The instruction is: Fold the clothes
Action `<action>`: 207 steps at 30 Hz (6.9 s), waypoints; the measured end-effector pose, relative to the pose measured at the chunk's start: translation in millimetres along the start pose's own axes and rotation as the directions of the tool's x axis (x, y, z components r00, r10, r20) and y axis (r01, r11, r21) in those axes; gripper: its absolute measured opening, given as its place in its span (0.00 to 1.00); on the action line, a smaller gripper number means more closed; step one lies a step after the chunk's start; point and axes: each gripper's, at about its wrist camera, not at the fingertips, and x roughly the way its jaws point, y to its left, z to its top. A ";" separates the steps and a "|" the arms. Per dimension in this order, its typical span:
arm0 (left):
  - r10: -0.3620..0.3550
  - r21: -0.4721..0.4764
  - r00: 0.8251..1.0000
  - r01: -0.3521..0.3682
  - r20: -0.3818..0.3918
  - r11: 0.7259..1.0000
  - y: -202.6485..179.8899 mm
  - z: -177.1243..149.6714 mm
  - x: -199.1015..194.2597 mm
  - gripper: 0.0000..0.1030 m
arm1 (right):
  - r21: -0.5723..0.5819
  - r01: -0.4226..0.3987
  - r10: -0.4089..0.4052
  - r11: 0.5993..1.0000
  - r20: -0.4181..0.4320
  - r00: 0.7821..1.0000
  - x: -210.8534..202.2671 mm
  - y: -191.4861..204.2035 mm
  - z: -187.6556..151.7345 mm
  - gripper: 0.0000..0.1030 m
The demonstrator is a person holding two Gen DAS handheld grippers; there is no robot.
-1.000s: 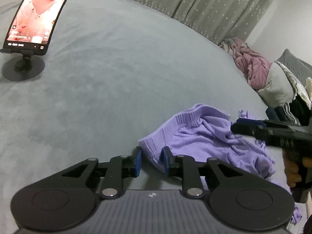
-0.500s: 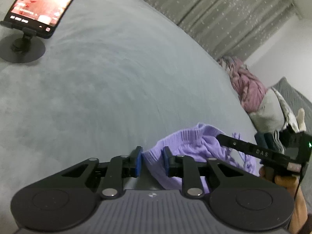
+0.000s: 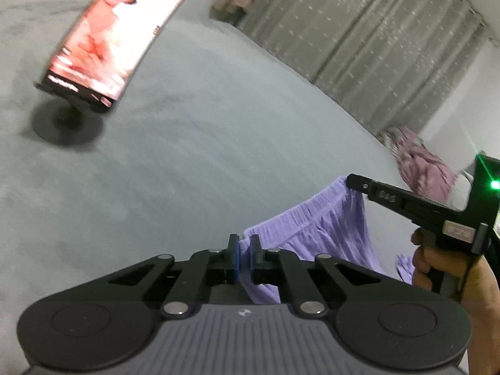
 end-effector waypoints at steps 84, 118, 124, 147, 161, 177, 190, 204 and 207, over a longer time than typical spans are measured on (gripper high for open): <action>0.263 -0.011 0.964 -0.263 -0.027 0.965 35.1 26.4 -19.3 0.61 | 0.086 0.100 -0.082 0.991 -0.185 0.979 -39.5 20.8 7.8 0.83; 0.346 0.394 0.935 -0.349 0.083 0.850 -87.8 -53.4 -43.6 0.77 | 0.337 0.271 -0.163 0.902 -0.317 0.934 -235.4 -149.7 -192.1 0.85; 0.192 0.512 0.980 -0.188 0.046 0.838 -116.4 -66.7 -52.2 0.76 | 0.353 0.209 -0.101 0.912 -0.301 0.948 -273.8 -170.8 -205.4 0.82; -0.209 0.821 0.918 0.395 -0.337 0.412 -243.9 -214.7 -44.1 0.28 | 0.360 -0.066 0.186 0.931 -0.310 0.932 -356.1 -191.1 -295.6 0.23; -0.289 0.755 0.917 0.392 -0.275 0.525 -252.0 -190.8 -44.7 0.00 | 0.158 0.303 -0.285 0.940 -0.130 0.950 -384.8 -195.9 -254.5 0.02; -0.267 0.756 0.859 0.512 -0.437 0.408 -268.7 -221.5 -26.6 0.30 | 0.345 0.131 -0.033 0.929 -0.278 0.960 -383.3 -219.0 -278.8 0.40; -0.289 0.783 0.844 0.530 -0.451 0.326 -300.0 -246.9 -18.1 0.00 | 0.152 0.068 -0.008 0.986 -0.365 0.931 -351.1 -193.0 -284.3 0.05; -0.240 0.693 0.696 0.712 -0.677 0.110 -275.9 -244.8 -60.0 0.00 | 0.046 -0.103 0.112 0.994 -0.370 0.922 -391.1 -178.9 -292.0 0.07; -0.186 0.666 0.667 0.742 -0.721 0.077 -266.1 -249.8 -60.8 0.03 | 0.064 -0.120 0.135 0.991 -0.371 0.919 -390.7 -179.0 -293.9 0.12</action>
